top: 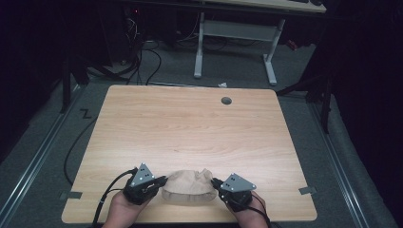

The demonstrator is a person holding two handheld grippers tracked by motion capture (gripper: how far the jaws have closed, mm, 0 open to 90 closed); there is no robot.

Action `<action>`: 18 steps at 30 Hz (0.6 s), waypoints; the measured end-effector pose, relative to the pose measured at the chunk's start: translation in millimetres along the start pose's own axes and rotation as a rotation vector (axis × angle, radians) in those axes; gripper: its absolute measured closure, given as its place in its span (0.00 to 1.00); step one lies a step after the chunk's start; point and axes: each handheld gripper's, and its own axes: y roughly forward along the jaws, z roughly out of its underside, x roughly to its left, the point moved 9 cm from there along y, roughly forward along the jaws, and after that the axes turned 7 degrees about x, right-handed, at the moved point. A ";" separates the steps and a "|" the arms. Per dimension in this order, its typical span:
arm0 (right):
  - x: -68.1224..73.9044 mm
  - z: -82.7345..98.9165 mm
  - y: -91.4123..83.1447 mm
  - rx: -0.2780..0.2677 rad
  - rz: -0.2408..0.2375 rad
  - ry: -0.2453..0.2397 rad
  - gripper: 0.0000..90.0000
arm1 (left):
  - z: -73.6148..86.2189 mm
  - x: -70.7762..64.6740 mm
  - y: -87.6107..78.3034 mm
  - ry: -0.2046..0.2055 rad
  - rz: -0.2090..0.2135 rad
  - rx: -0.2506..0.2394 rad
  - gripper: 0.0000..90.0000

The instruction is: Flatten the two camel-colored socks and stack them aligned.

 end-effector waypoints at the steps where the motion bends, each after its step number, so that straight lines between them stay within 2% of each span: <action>1: 2.4 3.1 0.5 0.010 -0.006 -0.003 0.96 | 2.3 -1.1 0.2 0.001 0.003 0.009 0.96; 6: 7.1 13.3 5.6 0.047 -0.022 -0.013 0.96 | 14.2 -4.9 6.7 -0.010 0.021 0.062 0.96; 7: 7.5 14.9 6.7 0.055 -0.024 -0.015 0.96 | 16.1 -4.5 7.7 -0.002 0.019 0.076 0.95; 11: 9.5 19.2 9.8 0.069 -0.033 -0.018 0.96 | 20.4 -5.9 13.5 -0.020 0.024 0.096 0.93; 14: 10.6 23.7 12.7 0.089 -0.033 -0.026 0.95 | 22.7 -6.9 16.4 -0.005 0.024 0.112 0.90; 18: 9.9 28.8 13.6 0.108 -0.039 -0.009 0.94 | 22.8 -8.4 17.7 0.013 0.007 0.117 0.85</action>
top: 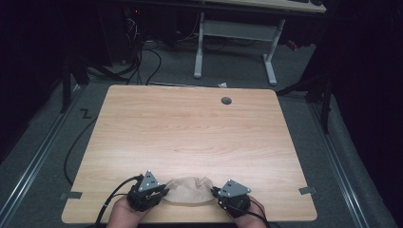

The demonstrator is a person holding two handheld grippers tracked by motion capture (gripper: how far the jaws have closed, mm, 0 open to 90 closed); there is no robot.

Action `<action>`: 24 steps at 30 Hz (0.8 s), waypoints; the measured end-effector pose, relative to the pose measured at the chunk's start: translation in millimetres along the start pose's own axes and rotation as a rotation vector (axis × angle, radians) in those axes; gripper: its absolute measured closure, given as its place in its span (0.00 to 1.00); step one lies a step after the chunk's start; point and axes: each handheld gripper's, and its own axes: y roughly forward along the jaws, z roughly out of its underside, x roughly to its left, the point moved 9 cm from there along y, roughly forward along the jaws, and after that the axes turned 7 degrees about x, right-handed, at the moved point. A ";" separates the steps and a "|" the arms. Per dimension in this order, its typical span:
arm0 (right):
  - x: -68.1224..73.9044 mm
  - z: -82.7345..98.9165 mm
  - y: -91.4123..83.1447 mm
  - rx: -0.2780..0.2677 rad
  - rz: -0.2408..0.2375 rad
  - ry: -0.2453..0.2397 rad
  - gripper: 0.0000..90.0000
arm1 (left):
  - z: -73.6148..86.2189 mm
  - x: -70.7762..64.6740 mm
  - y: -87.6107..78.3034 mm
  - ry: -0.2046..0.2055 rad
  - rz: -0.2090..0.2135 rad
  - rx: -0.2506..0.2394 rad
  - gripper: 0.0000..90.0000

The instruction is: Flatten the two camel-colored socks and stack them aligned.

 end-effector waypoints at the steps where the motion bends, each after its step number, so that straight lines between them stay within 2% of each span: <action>1: -0.8 1.1 1.1 0.001 -0.001 -0.001 0.92 | -0.3 0.2 -0.1 -0.001 -0.003 -0.003 0.83; 6: -2.4 0.5 -0.5 -0.013 0.001 0.018 0.87 | -2.8 2.5 -2.6 -0.013 -0.008 -0.024 0.75; 12: -4.1 -1.5 -0.3 -0.026 0.003 0.029 0.84 | -4.5 4.5 -4.3 -0.018 -0.013 -0.041 0.71; 19: -7.5 -5.4 -3.0 -0.057 0.014 0.048 0.71 | -7.1 7.3 -7.8 -0.030 -0.010 -0.065 0.65; 24: -11.8 -9.3 -5.4 -0.089 0.008 0.072 0.64 | -9.9 16.4 -11.6 -0.045 -0.033 -0.091 0.58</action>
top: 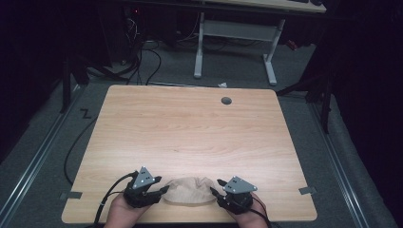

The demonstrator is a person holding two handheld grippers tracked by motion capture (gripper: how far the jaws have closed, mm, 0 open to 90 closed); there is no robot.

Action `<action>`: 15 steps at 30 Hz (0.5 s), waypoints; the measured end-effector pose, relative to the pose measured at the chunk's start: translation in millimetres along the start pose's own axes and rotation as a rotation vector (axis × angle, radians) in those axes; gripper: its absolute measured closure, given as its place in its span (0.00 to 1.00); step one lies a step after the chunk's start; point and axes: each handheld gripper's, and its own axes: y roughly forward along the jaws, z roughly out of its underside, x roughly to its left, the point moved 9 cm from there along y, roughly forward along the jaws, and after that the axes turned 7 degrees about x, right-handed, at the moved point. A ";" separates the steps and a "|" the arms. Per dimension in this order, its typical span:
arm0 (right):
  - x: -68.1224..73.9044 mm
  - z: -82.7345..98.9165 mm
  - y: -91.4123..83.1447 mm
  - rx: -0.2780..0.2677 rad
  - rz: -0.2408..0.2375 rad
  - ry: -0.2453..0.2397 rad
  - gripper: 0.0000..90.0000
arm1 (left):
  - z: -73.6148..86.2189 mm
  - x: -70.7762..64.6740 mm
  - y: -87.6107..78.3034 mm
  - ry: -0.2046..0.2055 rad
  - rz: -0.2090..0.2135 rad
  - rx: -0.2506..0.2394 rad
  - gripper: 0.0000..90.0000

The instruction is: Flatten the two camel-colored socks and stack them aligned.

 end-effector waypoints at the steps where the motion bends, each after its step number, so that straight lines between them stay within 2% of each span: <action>1: -1.2 -0.8 -0.5 -0.008 -0.009 0.014 0.63 | -0.6 2.2 -1.0 -0.005 -0.005 -0.005 0.57; 4: -5.7 -2.8 -1.8 -0.028 -0.025 0.037 0.59 | -3.0 10.7 -4.6 -0.017 -0.019 -0.024 0.55; 7: -14.3 -6.1 -4.1 -0.047 -0.009 0.050 0.55 | -6.0 22.4 -8.7 -0.039 -0.040 -0.049 0.53; 12: -33.3 -14.0 -6.7 -0.073 0.021 0.073 0.48 | -8.4 51.4 -14.5 -0.082 -0.102 -0.080 0.51; 15: -47.0 -17.7 -6.9 -0.080 0.047 0.099 0.44 | -9.9 71.1 -17.2 -0.125 -0.131 -0.101 0.50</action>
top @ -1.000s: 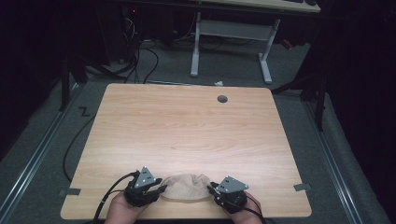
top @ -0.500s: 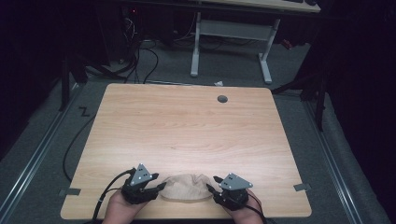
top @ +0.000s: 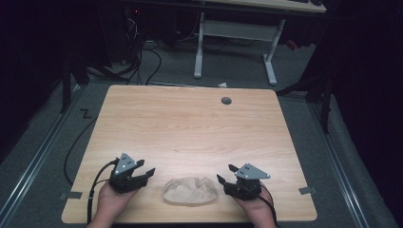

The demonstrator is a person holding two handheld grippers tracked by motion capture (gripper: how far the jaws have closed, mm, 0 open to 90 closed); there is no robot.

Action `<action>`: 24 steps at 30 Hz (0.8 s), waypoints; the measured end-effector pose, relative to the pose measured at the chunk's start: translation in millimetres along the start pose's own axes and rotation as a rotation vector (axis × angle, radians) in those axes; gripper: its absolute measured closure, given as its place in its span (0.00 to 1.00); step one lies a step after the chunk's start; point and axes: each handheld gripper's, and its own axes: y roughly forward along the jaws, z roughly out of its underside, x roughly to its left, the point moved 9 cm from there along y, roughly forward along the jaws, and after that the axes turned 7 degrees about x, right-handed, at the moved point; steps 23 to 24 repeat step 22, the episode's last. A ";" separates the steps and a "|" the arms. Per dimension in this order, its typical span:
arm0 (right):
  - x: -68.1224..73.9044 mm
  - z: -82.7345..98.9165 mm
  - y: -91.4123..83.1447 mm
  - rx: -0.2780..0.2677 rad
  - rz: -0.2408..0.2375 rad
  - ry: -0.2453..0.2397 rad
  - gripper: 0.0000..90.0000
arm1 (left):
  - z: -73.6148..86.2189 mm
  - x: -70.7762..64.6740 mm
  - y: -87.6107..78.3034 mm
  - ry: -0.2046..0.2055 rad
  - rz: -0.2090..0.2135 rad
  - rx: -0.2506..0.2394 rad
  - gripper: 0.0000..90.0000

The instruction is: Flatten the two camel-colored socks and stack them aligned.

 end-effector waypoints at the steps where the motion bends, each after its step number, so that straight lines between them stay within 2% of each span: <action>1: -3.3 -1.6 0.7 -0.003 0.004 0.002 0.42 | -2.7 9.0 1.7 -0.021 -0.014 -0.009 0.50; 4: -22.4 -9.8 11.1 0.008 0.033 0.043 0.39 | -5.2 31.6 9.0 -0.037 -0.066 0.004 0.49; 7: -49.3 -16.7 29.6 0.023 0.077 0.103 0.39 | 3.1 50.2 17.2 -0.049 -0.112 0.041 0.49; 9: -71.1 -12.1 44.7 0.050 0.124 0.148 0.44 | 12.8 61.1 19.2 -0.098 -0.116 0.057 0.52; 11: -86.3 -1.9 52.1 0.061 0.172 0.213 0.47 | 19.2 67.1 18.6 -0.124 -0.115 0.069 0.52; 12: -88.9 2.5 52.6 0.062 0.164 0.221 0.47 | 19.5 67.7 17.7 -0.123 -0.116 0.067 0.52; 14: -89.9 6.9 48.9 0.073 0.190 0.192 0.48 | 18.1 66.0 16.0 -0.117 -0.109 0.059 0.52; 16: -88.4 11.7 44.1 0.076 0.188 0.200 0.48 | 16.4 63.2 15.7 -0.106 -0.109 0.055 0.52; 20: -84.8 11.5 39.8 0.074 0.202 0.166 0.48 | 16.3 56.4 16.9 -0.090 -0.100 0.061 0.53; 24: -83.4 10.9 39.0 0.073 0.197 0.163 0.48 | 16.9 53.9 16.2 -0.080 -0.097 0.065 0.53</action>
